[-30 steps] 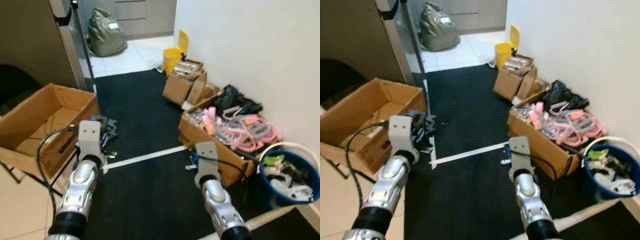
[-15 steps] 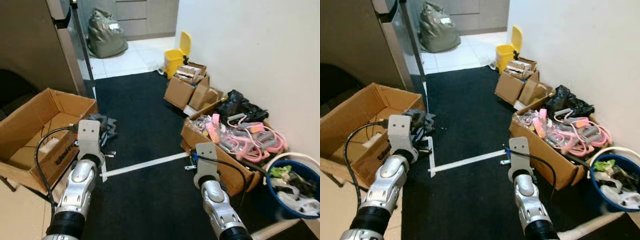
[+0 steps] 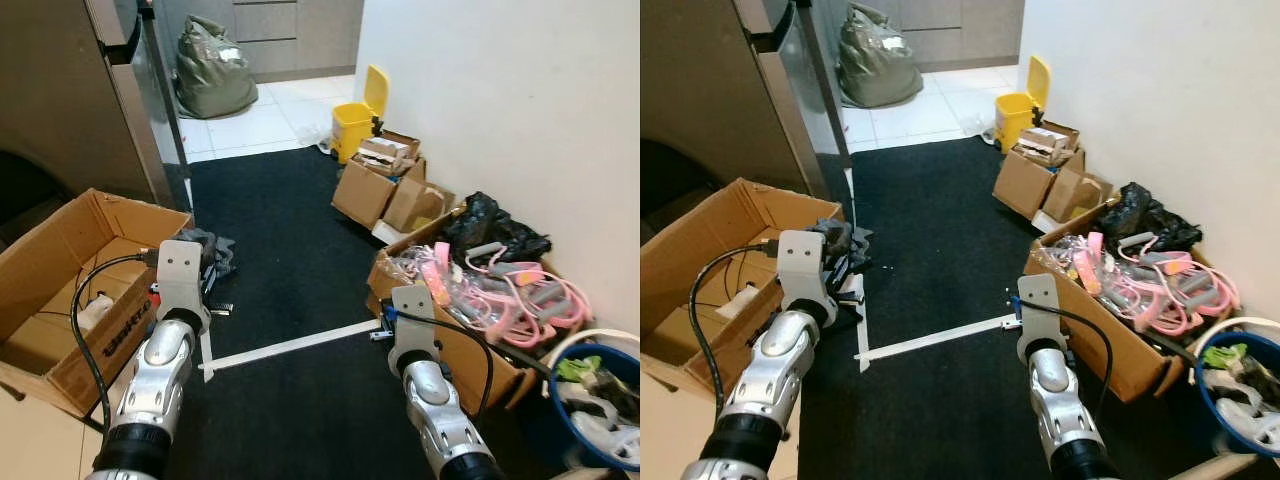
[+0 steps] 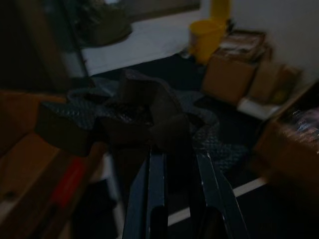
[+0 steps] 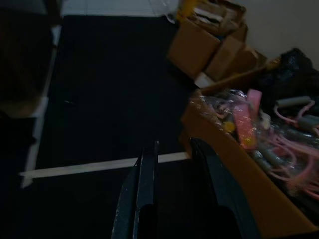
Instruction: Picking trash to rubbish bin
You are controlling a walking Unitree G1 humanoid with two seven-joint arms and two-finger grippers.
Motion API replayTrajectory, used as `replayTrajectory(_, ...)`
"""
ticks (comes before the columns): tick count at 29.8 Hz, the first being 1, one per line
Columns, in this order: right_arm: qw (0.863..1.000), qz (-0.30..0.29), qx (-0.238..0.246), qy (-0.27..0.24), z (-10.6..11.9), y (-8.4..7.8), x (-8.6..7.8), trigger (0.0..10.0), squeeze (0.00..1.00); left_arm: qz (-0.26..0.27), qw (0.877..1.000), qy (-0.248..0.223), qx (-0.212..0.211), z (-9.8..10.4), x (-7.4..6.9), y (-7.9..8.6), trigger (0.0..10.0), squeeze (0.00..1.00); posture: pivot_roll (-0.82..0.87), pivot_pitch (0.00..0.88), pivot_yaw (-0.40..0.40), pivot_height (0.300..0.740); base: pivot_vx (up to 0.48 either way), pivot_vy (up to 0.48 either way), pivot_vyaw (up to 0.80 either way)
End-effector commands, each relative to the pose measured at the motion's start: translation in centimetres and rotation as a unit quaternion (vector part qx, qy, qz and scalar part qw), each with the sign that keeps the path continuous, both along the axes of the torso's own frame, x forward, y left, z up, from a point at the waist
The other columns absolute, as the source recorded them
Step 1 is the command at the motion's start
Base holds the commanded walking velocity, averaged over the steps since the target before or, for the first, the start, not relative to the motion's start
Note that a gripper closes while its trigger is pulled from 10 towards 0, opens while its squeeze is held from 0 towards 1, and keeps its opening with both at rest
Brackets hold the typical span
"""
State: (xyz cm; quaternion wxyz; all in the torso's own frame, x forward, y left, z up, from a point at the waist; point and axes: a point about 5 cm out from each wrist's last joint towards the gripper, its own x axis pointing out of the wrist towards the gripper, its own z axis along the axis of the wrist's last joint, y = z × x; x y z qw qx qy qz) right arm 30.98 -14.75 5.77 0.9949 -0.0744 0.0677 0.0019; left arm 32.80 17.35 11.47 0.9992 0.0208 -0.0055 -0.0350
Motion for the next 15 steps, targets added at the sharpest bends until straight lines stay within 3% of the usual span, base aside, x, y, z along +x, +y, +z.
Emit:
replayTrajectory(1, 1.0, -0.004, -0.003, 0.006, -0.13, -0.03, 0.02, 10.0, 0.0, 0.005, 1.0, 0.01, 0.003, -0.45, -0.26, 0.37, 10.0, 0.0, 0.01, 0.075, 0.016, 0.74, 0.326, 0.0, 0.0)
replayTrajectory(15, 1.0, -0.002, -0.005, 0.004, -0.01, -0.01, 0.08, 10.0, 0.0, 0.004, 1.0, 0.011, 0.003, -0.47, -0.26, 0.25, 10.0, 0.0, 0.0, 0.082, 0.015, 0.74, 0.322, 0.0, 0.0)
